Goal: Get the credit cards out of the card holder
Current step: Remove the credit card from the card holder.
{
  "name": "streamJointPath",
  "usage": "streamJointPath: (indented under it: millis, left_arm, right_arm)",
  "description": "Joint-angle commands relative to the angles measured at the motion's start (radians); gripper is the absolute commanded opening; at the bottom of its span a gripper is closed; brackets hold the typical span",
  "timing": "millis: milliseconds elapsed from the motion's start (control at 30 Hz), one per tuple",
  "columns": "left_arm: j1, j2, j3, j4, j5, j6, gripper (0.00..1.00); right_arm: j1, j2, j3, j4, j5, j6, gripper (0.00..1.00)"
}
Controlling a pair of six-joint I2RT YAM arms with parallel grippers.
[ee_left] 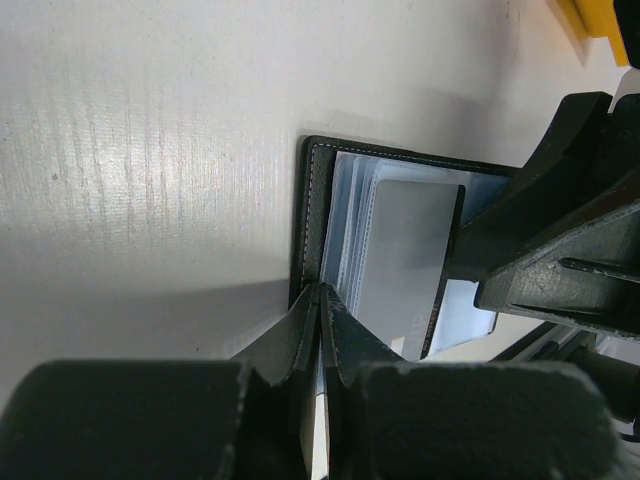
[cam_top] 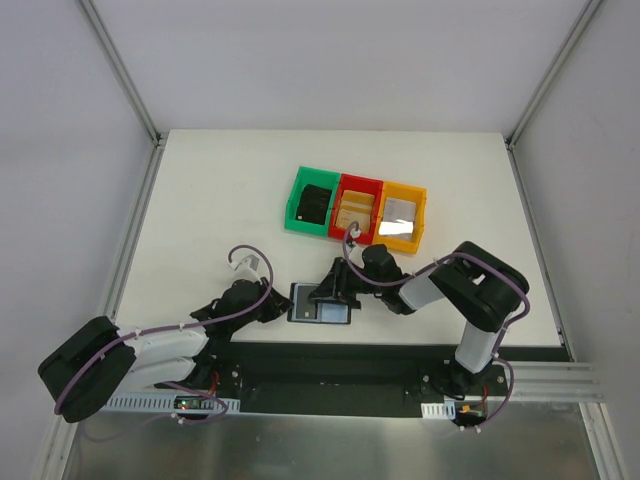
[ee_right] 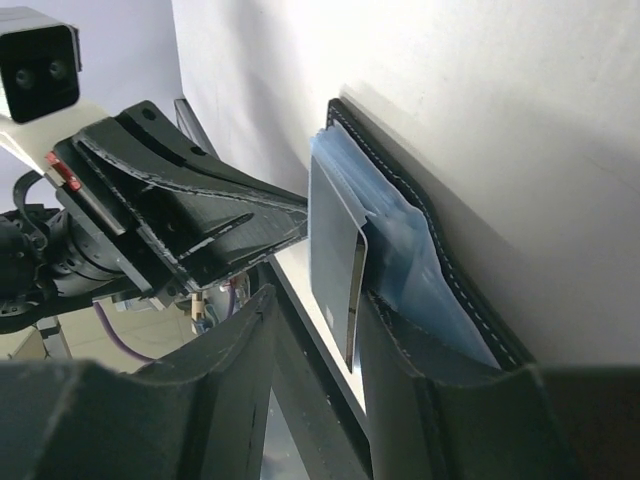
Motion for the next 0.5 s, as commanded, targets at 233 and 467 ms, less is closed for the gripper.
streamJointPath:
  millis: [233,467]
  left_arm:
    - [0.001,0.037,-0.022,-0.071,0.028,0.003,0.00]
    - [0.000,0.052,-0.019,-0.060,0.034,0.003,0.00]
  right_arm:
    - [0.015,0.023,0.015,0.179,-0.043,0.065,0.38]
    - [0.019,0.047,0.027,0.179,-0.063,0.073,0.38]
